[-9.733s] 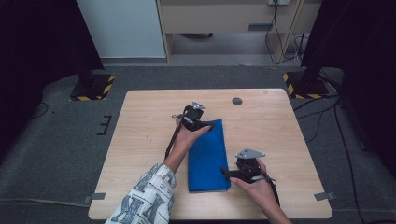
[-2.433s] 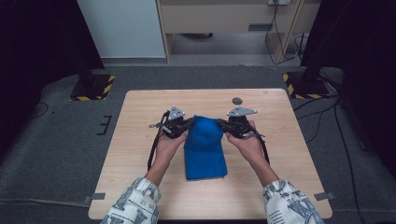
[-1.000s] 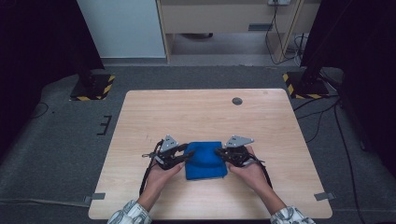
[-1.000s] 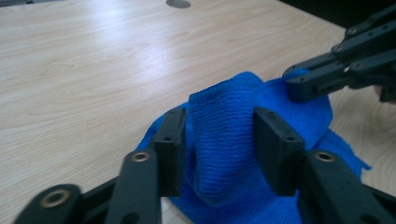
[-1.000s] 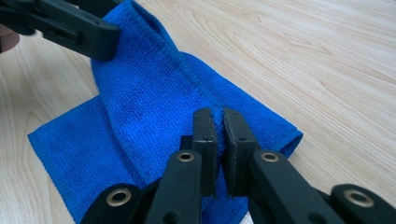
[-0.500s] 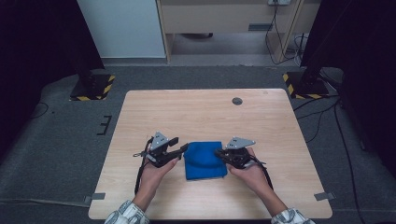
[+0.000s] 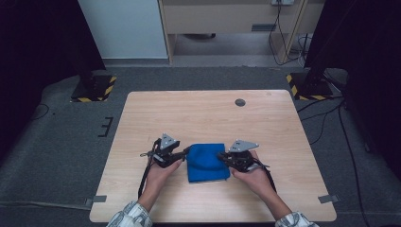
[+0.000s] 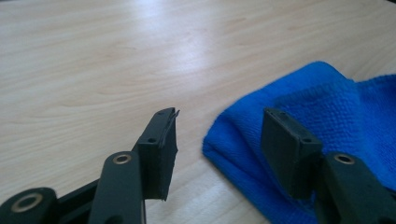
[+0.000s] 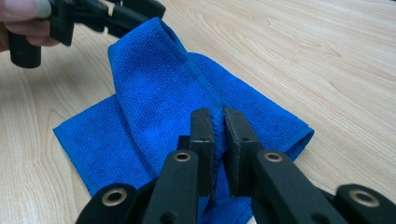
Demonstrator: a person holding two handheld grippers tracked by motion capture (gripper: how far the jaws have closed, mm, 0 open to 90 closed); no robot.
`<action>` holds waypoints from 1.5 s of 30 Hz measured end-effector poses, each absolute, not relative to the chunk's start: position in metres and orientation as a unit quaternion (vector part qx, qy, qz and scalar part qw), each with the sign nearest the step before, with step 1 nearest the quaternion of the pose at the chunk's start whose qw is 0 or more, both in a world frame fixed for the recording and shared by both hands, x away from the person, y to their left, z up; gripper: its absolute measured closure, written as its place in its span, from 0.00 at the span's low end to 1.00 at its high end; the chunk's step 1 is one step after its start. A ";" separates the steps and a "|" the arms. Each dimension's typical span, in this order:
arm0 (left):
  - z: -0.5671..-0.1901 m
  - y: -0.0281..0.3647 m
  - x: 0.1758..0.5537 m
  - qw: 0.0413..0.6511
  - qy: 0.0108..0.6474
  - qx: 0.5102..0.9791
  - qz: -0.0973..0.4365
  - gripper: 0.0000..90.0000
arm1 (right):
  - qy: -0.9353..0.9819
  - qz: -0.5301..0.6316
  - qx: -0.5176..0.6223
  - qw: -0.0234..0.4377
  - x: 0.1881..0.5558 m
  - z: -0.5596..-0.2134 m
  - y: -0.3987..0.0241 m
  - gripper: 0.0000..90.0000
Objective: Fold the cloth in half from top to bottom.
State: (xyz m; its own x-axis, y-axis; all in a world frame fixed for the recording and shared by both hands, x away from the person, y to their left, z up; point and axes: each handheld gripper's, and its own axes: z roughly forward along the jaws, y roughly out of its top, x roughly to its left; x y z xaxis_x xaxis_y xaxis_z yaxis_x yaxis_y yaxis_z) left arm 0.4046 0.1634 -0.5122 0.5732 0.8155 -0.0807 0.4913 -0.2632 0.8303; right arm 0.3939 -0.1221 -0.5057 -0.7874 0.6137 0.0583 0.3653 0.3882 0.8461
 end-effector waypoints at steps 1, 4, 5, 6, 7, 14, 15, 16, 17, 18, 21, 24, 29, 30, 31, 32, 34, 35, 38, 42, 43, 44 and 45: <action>-0.512 0.161 0.403 0.432 0.418 0.777 0.188 0.50 | 0.822 0.467 0.298 0.133 0.394 -0.506 -0.122 0.91; -0.511 0.156 0.399 0.433 0.408 0.782 0.187 0.50 | 0.823 0.466 0.297 0.133 0.393 -0.506 -0.123 0.91; -0.510 0.156 0.397 0.433 0.406 0.783 0.186 0.50 | 0.824 0.465 0.296 0.133 0.392 -0.506 -0.123 0.90; -0.510 0.156 0.396 0.436 0.406 0.782 0.184 0.49 | 0.824 0.465 0.295 0.133 0.390 -0.506 -0.123 0.90; -0.510 0.156 0.394 0.434 0.403 0.784 0.183 0.50 | 0.825 0.464 0.294 0.133 0.389 -0.506 -0.123 0.89; -0.510 0.160 0.383 0.433 0.402 0.788 0.174 0.50 | 0.835 0.454 0.284 0.131 0.376 -0.508 -0.127 0.82; -0.509 0.161 0.382 0.434 0.401 0.788 0.175 0.49 | 0.835 0.454 0.284 0.130 0.375 -0.508 -0.128 0.82; -0.508 0.161 0.381 0.435 0.401 0.787 0.174 0.49 | 0.836 0.453 0.282 0.129 0.374 -0.508 -0.128 0.81; -0.508 0.160 0.380 0.437 0.402 0.786 0.173 0.49 | 0.837 0.451 0.282 0.128 0.373 -0.509 -0.128 0.80; -0.508 0.160 0.380 0.438 0.401 0.786 0.174 0.49 | 0.838 0.449 0.282 0.128 0.372 -0.509 -0.128 0.78; -0.509 0.159 0.380 0.434 0.398 0.789 0.174 0.49 | 0.842 0.443 0.282 0.127 0.368 -0.510 -0.128 0.70; -0.510 0.158 0.380 0.433 0.398 0.790 0.173 0.49 | 0.843 0.441 0.280 0.130 0.364 -0.508 -0.129 0.64; -0.510 0.158 0.377 0.431 0.395 0.792 0.173 0.49 | 0.832 0.455 0.289 0.131 0.361 -0.499 -0.132 0.49; -0.510 0.158 0.377 0.431 0.395 0.792 0.173 0.49 | 0.832 0.455 0.289 0.131 0.361 -0.499 -0.132 0.49; -0.511 0.157 0.375 0.428 0.394 0.795 0.172 0.49 | 0.825 0.465 0.293 0.131 0.360 -0.494 -0.133 0.45; -0.511 0.157 0.374 0.428 0.393 0.796 0.171 0.49 | 0.823 0.468 0.294 0.131 0.359 -0.492 -0.134 0.44; -0.511 0.156 0.371 0.427 0.391 0.797 0.170 0.49 | 0.818 0.475 0.295 0.132 0.359 -0.487 -0.135 0.41; -0.511 0.156 0.369 0.426 0.390 0.798 0.170 0.48 | 0.816 0.478 0.299 0.130 0.360 -0.485 -0.135 0.40; -0.512 0.156 0.365 0.423 0.388 0.801 0.171 0.48 | 0.812 0.476 0.307 0.143 0.362 -0.483 -0.135 0.38; -0.514 0.153 0.363 0.412 0.380 0.810 0.173 0.47 | 0.812 0.465 0.316 0.157 0.370 -0.488 -0.130 0.35; -0.515 0.153 0.362 0.410 0.379 0.811 0.173 0.47 | 0.811 0.462 0.321 0.159 0.373 -0.490 -0.128 0.35; -0.515 0.153 0.362 0.410 0.379 0.811 0.173 0.46 | 0.811 0.462 0.321 0.159 0.373 -0.490 -0.128 0.35; -0.516 0.153 0.362 0.405 0.376 0.816 0.172 0.46 | 0.812 0.460 0.322 0.159 0.375 -0.492 -0.127 0.34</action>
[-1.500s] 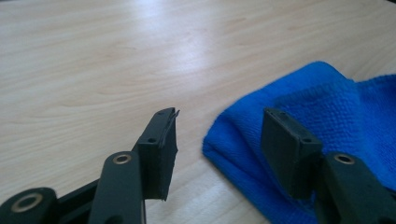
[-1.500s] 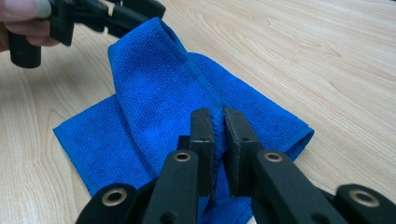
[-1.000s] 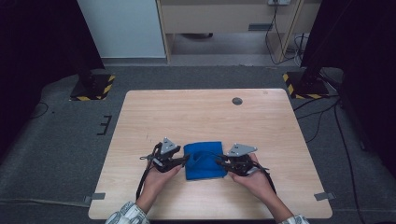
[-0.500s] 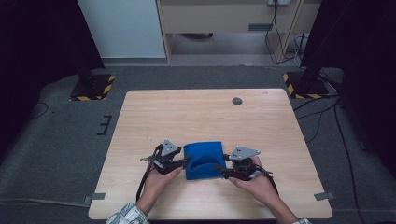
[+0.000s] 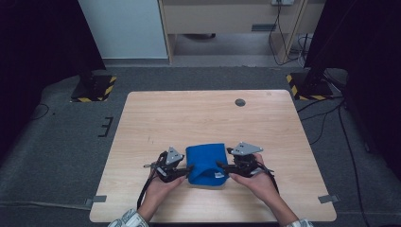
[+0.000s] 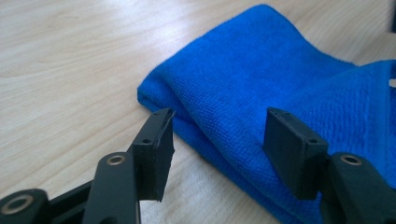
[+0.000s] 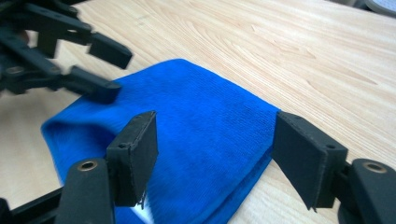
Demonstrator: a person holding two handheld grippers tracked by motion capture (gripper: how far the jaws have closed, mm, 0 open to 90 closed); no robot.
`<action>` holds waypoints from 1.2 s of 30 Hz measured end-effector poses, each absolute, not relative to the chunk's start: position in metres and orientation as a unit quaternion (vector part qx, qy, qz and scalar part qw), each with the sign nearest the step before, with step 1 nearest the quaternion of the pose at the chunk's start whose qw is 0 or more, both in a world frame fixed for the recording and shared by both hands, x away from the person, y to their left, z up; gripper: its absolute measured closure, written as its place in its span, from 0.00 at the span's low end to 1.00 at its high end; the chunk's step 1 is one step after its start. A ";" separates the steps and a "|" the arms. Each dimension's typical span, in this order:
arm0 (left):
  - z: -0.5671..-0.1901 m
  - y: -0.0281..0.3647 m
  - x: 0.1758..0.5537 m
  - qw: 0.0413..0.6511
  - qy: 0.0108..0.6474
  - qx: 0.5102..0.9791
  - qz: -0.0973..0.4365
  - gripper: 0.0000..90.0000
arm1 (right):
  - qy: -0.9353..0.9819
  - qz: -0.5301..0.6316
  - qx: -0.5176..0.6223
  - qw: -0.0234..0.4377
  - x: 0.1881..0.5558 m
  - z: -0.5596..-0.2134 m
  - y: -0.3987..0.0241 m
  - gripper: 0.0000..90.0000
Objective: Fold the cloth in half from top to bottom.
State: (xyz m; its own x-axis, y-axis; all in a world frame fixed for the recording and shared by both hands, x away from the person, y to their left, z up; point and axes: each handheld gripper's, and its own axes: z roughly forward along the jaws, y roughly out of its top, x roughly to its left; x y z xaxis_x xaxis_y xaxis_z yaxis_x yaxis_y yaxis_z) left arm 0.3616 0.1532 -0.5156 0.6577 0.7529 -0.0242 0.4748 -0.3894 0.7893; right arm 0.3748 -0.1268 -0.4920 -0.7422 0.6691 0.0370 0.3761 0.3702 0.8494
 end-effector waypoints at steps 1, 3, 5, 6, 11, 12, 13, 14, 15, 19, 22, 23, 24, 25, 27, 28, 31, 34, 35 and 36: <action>-0.516 0.153 0.361 0.403 0.376 0.816 0.173 0.46 | 0.816 0.450 0.325 0.160 0.379 -0.497 -0.122 0.33; -0.517 0.155 0.361 0.402 0.377 0.816 0.171 0.46 | 0.822 0.439 0.326 0.160 0.383 -0.503 -0.117 0.32; -0.517 0.156 0.359 0.401 0.377 0.818 0.169 0.46 | 0.829 0.427 0.324 0.159 0.383 -0.508 -0.114 0.32; -0.517 0.156 0.358 0.400 0.376 0.819 0.169 0.45 | 0.831 0.425 0.323 0.158 0.382 -0.510 -0.113 0.31; -0.516 0.158 0.354 0.398 0.383 0.818 0.160 0.44 | 0.846 0.409 0.305 0.155 0.375 -0.515 -0.107 0.30; -0.514 0.158 0.353 0.402 0.385 0.816 0.159 0.41 | 0.850 0.406 0.299 0.153 0.373 -0.517 -0.106 0.30; -0.514 0.159 0.352 0.404 0.386 0.814 0.160 0.38 | 0.856 0.398 0.292 0.155 0.371 -0.519 -0.104 0.30; -0.513 0.159 0.352 0.406 0.386 0.813 0.161 0.36 | 0.860 0.392 0.287 0.158 0.370 -0.521 -0.103 0.29; -0.512 0.160 0.352 0.410 0.388 0.809 0.162 0.34 | 0.863 0.387 0.283 0.160 0.369 -0.522 -0.102 0.29; -0.509 0.162 0.357 0.419 0.394 0.799 0.175 0.25 | 0.861 0.391 0.279 0.165 0.368 -0.520 -0.101 0.25; -0.508 0.164 0.360 0.426 0.403 0.791 0.173 0.18 | 0.852 0.404 0.288 0.166 0.370 -0.514 -0.103 0.19; -0.507 0.165 0.361 0.425 0.406 0.791 0.172 0.16 | 0.848 0.410 0.291 0.169 0.370 -0.513 -0.104 0.18; -0.507 0.166 0.361 0.426 0.409 0.788 0.173 0.15 | 0.846 0.412 0.292 0.171 0.371 -0.511 -0.105 0.17; -0.506 0.167 0.362 0.429 0.412 0.786 0.171 0.14 | 0.844 0.413 0.296 0.171 0.371 -0.510 -0.106 0.16; -0.505 0.168 0.362 0.430 0.412 0.785 0.170 0.13 | 0.840 0.417 0.301 0.174 0.372 -0.508 -0.109 0.14; -0.504 0.169 0.363 0.432 0.414 0.782 0.172 0.12 | 0.838 0.419 0.303 0.173 0.372 -0.507 -0.110 0.13; -0.503 0.172 0.364 0.437 0.415 0.778 0.175 0.12 | 0.835 0.423 0.308 0.172 0.374 -0.503 -0.117 0.11; -0.502 0.174 0.365 0.435 0.415 0.779 0.176 0.11 | 0.829 0.430 0.314 0.173 0.375 -0.501 -0.123 0.11; -0.501 0.175 0.366 0.436 0.416 0.778 0.177 0.11 | 0.827 0.431 0.317 0.172 0.376 -0.500 -0.125 0.11; -0.500 0.178 0.366 0.436 0.417 0.777 0.179 0.11 | 0.823 0.433 0.323 0.175 0.378 -0.498 -0.131 0.10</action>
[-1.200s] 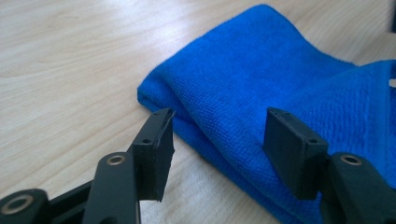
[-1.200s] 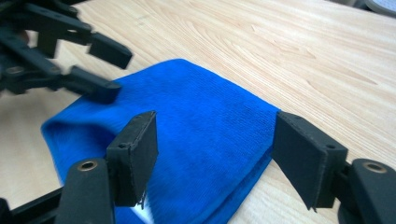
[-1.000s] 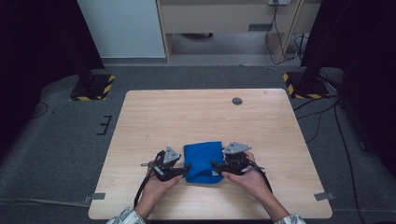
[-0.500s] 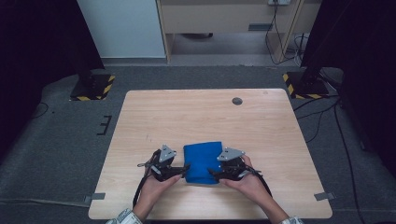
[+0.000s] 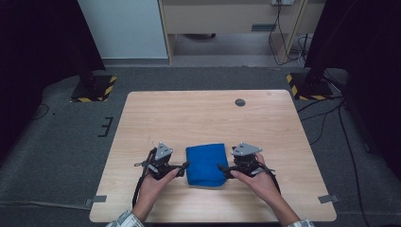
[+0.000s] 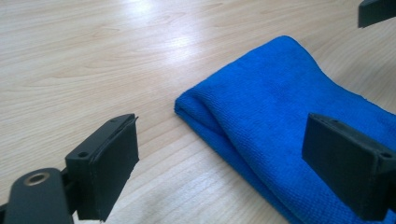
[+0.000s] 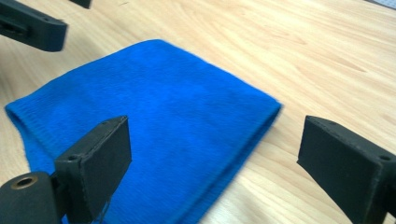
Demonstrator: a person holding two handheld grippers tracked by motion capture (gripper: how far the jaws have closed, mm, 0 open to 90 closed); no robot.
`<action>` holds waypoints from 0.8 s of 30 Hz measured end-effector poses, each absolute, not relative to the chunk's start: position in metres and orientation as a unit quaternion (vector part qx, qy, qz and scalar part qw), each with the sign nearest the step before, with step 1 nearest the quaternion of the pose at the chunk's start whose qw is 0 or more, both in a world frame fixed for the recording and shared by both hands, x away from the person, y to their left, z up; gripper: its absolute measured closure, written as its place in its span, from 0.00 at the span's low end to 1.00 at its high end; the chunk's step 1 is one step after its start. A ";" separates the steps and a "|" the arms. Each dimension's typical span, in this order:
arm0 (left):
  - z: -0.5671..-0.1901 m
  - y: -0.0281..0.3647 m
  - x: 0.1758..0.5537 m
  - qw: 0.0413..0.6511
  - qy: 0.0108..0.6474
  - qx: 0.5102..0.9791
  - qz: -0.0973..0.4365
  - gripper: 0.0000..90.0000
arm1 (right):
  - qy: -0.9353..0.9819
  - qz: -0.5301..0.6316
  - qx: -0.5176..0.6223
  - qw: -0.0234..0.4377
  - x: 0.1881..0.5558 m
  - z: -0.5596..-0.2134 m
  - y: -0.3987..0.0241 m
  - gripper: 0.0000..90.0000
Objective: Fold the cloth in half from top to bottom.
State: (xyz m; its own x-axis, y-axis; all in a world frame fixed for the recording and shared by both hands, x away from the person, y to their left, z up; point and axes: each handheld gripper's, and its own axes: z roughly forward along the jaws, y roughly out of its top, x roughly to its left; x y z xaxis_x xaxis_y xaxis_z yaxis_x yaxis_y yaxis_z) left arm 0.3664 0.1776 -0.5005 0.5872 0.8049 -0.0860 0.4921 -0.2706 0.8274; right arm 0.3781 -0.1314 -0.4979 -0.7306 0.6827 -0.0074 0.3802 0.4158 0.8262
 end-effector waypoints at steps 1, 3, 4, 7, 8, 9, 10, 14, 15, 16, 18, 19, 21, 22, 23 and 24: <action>-0.500 0.179 0.367 0.437 0.418 0.776 0.180 0.11 | 0.821 0.435 0.327 0.176 0.379 -0.497 -0.133 0.10; -0.499 0.182 0.368 0.439 0.420 0.774 0.180 0.10 | 0.816 0.438 0.334 0.177 0.381 -0.495 -0.139 0.10; -0.499 0.184 0.368 0.440 0.420 0.773 0.182 0.10 | 0.813 0.440 0.337 0.178 0.382 -0.494 -0.142 0.10; -0.499 0.189 0.370 0.435 0.424 0.772 0.184 0.08 | 0.805 0.444 0.350 0.182 0.384 -0.492 -0.150 0.10; -0.499 0.189 0.370 0.435 0.424 0.772 0.184 0.06 | 0.801 0.446 0.355 0.183 0.385 -0.491 -0.152 0.10; -0.499 0.190 0.370 0.434 0.428 0.770 0.185 0.06 | 0.801 0.446 0.355 0.183 0.385 -0.491 -0.152 0.10; -0.500 0.190 0.371 0.434 0.433 0.768 0.187 0.05 | 0.797 0.448 0.360 0.186 0.386 -0.490 -0.155 0.09; -0.498 0.190 0.371 0.435 0.430 0.769 0.186 0.05 | 0.782 0.456 0.377 0.193 0.388 -0.488 -0.162 0.09; -0.498 0.191 0.371 0.435 0.428 0.770 0.188 0.05 | 0.781 0.457 0.379 0.194 0.389 -0.488 -0.163 0.09; -0.498 0.192 0.371 0.433 0.426 0.772 0.188 0.05 | 0.781 0.456 0.380 0.193 0.389 -0.488 -0.165 0.09; -0.499 0.194 0.372 0.428 0.430 0.772 0.190 0.05 | 0.779 0.455 0.385 0.193 0.390 -0.488 -0.170 0.09; -0.499 0.194 0.372 0.427 0.432 0.771 0.191 0.05 | 0.778 0.455 0.387 0.193 0.390 -0.488 -0.171 0.09; -0.499 0.195 0.373 0.426 0.434 0.771 0.190 0.05 | 0.774 0.454 0.396 0.196 0.391 -0.489 -0.174 0.09; -0.499 0.195 0.373 0.426 0.434 0.771 0.190 0.05 | 0.771 0.454 0.400 0.196 0.392 -0.489 -0.175 0.09; -0.499 0.196 0.374 0.422 0.433 0.773 0.192 0.05 | 0.769 0.455 0.404 0.195 0.391 -0.489 -0.176 0.09; -0.499 0.197 0.375 0.420 0.433 0.774 0.193 0.05 | 0.767 0.456 0.406 0.197 0.392 -0.489 -0.177 0.08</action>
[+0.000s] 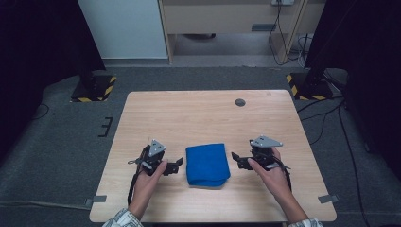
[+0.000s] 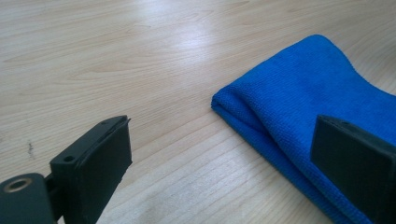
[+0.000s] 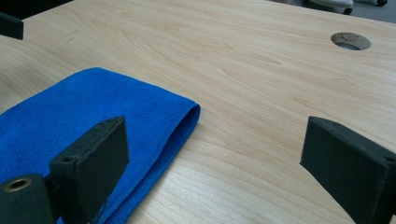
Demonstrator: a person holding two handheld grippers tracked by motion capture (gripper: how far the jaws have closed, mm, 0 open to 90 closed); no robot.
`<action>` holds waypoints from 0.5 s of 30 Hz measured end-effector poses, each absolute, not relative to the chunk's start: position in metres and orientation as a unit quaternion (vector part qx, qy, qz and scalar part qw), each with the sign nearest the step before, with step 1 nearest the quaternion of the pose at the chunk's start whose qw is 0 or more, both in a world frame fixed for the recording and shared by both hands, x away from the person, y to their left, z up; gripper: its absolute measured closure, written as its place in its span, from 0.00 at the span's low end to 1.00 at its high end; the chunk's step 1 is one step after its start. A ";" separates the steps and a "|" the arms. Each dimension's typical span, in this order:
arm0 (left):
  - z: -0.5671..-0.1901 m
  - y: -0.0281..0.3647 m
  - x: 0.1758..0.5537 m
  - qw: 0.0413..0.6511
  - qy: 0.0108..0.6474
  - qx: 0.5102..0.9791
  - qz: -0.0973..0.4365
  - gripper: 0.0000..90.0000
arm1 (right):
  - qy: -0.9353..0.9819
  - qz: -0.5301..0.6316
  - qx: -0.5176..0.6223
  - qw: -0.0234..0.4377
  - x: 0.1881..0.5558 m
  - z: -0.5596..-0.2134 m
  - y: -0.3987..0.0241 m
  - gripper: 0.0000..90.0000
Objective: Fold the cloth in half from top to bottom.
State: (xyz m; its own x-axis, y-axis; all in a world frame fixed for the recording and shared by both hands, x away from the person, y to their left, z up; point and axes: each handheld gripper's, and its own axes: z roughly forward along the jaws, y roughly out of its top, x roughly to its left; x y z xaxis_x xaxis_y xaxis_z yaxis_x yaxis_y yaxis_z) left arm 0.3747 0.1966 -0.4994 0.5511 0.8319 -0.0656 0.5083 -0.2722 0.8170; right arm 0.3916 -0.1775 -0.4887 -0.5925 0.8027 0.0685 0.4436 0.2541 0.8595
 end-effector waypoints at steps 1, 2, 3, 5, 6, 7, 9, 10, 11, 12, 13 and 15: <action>-0.499 0.197 0.375 0.420 0.433 0.774 0.194 0.05 | 0.766 0.456 0.408 0.197 0.392 -0.488 -0.178 0.08; -0.499 0.197 0.375 0.420 0.433 0.774 0.194 0.05 | 0.766 0.456 0.408 0.197 0.392 -0.488 -0.178 0.08; -0.499 0.200 0.376 0.419 0.434 0.773 0.195 0.05 | 0.764 0.457 0.409 0.201 0.392 -0.487 -0.181 0.08; -0.499 0.201 0.376 0.416 0.436 0.773 0.198 0.05 | 0.761 0.457 0.413 0.202 0.392 -0.486 -0.185 0.08; -0.499 0.203 0.377 0.415 0.436 0.773 0.199 0.05 | 0.761 0.457 0.413 0.202 0.392 -0.486 -0.185 0.08; -0.499 0.206 0.378 0.415 0.437 0.772 0.200 0.05 | 0.761 0.454 0.414 0.207 0.392 -0.485 -0.189 0.08; -0.499 0.210 0.379 0.416 0.438 0.772 0.199 0.05 | 0.762 0.450 0.414 0.215 0.393 -0.484 -0.195 0.08; -0.499 0.210 0.379 0.416 0.438 0.772 0.199 0.05 | 0.762 0.450 0.414 0.215 0.393 -0.484 -0.195 0.08; -0.499 0.217 0.381 0.409 0.442 0.772 0.204 0.06 | 0.756 0.452 0.422 0.216 0.394 -0.483 -0.202 0.08; -0.499 0.217 0.381 0.409 0.442 0.772 0.204 0.06 | 0.756 0.452 0.422 0.216 0.394 -0.483 -0.202 0.08; -0.499 0.219 0.381 0.408 0.443 0.772 0.204 0.06 | 0.751 0.450 0.430 0.220 0.395 -0.483 -0.209 0.08; -0.499 0.224 0.383 0.409 0.445 0.770 0.206 0.06 | 0.747 0.449 0.437 0.222 0.397 -0.483 -0.215 0.08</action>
